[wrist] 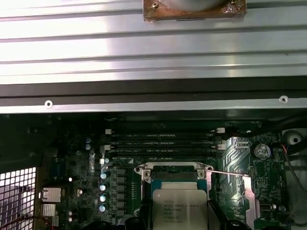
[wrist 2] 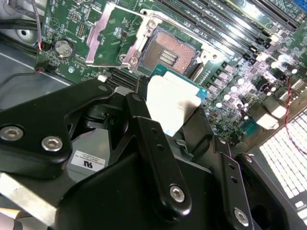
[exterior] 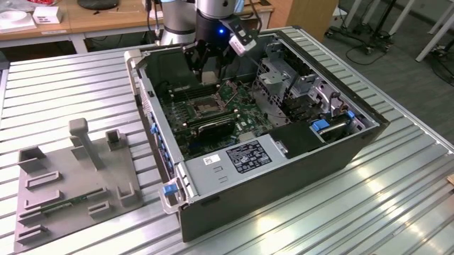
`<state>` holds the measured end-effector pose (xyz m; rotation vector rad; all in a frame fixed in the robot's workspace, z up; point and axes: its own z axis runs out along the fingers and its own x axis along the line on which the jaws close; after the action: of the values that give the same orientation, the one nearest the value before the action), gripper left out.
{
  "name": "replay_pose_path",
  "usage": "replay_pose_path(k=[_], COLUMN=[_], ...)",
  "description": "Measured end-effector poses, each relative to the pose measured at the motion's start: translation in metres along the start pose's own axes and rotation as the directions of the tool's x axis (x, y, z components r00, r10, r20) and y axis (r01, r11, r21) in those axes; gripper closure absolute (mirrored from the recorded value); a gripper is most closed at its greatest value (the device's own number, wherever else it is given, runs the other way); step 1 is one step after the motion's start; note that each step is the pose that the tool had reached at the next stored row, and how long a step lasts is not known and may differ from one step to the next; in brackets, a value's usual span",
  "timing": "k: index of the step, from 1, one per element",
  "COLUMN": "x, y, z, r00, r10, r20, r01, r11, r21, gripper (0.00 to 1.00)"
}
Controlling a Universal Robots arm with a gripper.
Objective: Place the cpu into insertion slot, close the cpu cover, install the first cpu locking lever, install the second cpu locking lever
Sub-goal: 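Place the cpu into insertion slot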
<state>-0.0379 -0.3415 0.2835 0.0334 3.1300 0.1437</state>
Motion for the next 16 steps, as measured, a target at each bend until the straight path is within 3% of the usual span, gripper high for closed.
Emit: replay_pose_path(k=[16], x=[0.0002], y=[-0.0041], z=[0.0158], r00=[1.0], r10=[-0.001], r20=[0.0003], r01=[0.001], r11=[1.0], r21=[0.0], gripper=[0.46])
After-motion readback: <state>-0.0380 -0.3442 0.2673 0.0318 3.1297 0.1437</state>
